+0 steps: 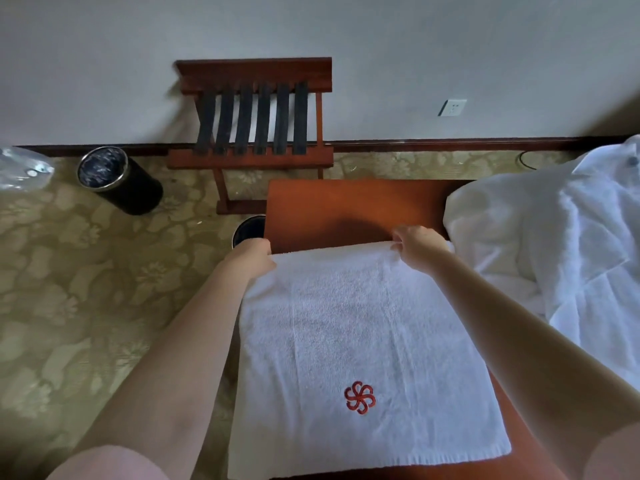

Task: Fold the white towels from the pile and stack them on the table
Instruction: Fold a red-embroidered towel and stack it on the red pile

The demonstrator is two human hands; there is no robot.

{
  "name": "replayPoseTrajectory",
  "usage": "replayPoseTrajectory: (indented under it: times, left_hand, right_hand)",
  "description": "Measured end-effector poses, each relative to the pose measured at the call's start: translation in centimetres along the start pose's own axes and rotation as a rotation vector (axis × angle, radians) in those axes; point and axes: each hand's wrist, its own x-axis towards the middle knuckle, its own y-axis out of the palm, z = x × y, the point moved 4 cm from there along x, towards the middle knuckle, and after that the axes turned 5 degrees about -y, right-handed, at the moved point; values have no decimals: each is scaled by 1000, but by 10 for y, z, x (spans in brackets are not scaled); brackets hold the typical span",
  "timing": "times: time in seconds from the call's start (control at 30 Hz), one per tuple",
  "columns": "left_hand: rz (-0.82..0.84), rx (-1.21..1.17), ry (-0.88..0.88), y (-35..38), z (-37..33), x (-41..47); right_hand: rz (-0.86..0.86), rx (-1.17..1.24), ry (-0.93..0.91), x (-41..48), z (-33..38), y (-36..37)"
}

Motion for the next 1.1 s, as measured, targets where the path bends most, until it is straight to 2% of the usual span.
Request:
replayPoseTrajectory:
  times: [0.17,0.37,0.63,0.93,1.1]
  left_hand:
    - [-43,-142,-59,-6,10,-27]
    - [-177,-117,-55,-30,3,-67]
    - [-571,-6,61,-127,-32,-122]
    - [-863,-39,51,-248,-66,-172]
    - [-973,-103,39,-270,-71,-188]
  right_hand:
    - [-36,130,42,-27,-7,-8]
    - [-117,194,30,-57,-7,-37]
    - [-477,170,-17,-89,1,-134]
    - [-837,184,-142,-101,20,-265]
    - [-977,215,-157,-113,27,-296]
